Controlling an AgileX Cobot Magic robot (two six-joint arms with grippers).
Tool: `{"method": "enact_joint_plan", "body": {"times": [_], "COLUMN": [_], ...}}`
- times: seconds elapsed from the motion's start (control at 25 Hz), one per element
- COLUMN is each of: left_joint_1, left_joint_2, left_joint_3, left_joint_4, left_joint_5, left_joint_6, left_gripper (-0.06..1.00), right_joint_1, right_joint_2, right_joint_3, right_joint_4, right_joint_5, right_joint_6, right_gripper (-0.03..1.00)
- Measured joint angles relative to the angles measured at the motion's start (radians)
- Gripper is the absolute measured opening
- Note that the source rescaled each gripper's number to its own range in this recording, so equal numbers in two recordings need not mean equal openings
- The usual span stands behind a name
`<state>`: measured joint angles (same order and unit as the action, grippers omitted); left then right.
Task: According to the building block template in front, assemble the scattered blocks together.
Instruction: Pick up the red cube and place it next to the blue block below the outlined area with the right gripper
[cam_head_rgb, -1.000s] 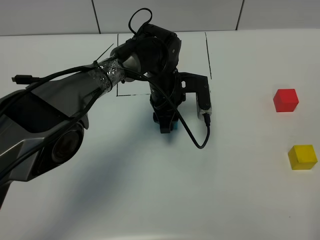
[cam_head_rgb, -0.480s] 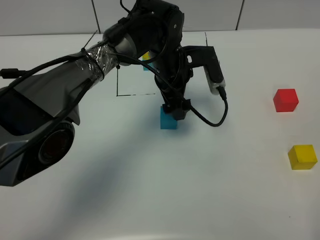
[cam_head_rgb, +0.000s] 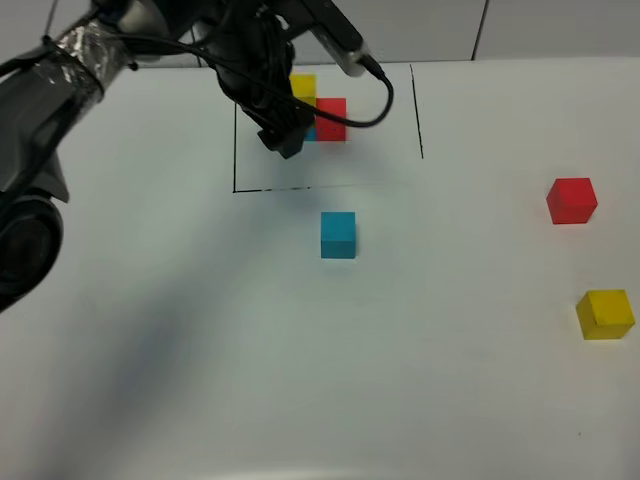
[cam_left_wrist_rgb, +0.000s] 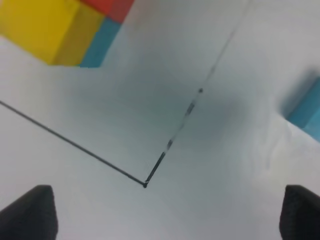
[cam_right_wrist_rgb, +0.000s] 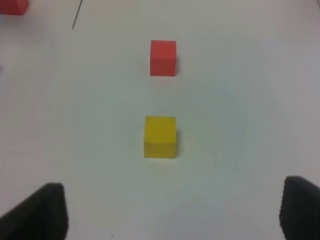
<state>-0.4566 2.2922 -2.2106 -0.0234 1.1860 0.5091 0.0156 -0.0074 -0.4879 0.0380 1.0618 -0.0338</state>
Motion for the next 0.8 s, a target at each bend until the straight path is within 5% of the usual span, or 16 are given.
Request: {"method": "enact_joint_plan", "body": {"times": [0.44,0.8], "left_joint_1": [0.224,0.338], "left_joint_2": [-0.037,-0.21], "left_joint_3": [0.003,0.198], "left_joint_4": [-0.195,-0.213], "left_joint_5": [0.001,0.002], "left_joint_6": [-0.1,-0.158], "left_gripper": [0.91,0.84], "right_joint_1": [0.0,0.0], "right_joint_2": [0.0,0.0], "right_joint_3": [0.0,0.0], "right_joint_4": [0.0,0.0], "right_joint_5": [0.0,0.0], "right_joint_6": [0.004,0.008], "right_gripper": [0.73,0.73]}}
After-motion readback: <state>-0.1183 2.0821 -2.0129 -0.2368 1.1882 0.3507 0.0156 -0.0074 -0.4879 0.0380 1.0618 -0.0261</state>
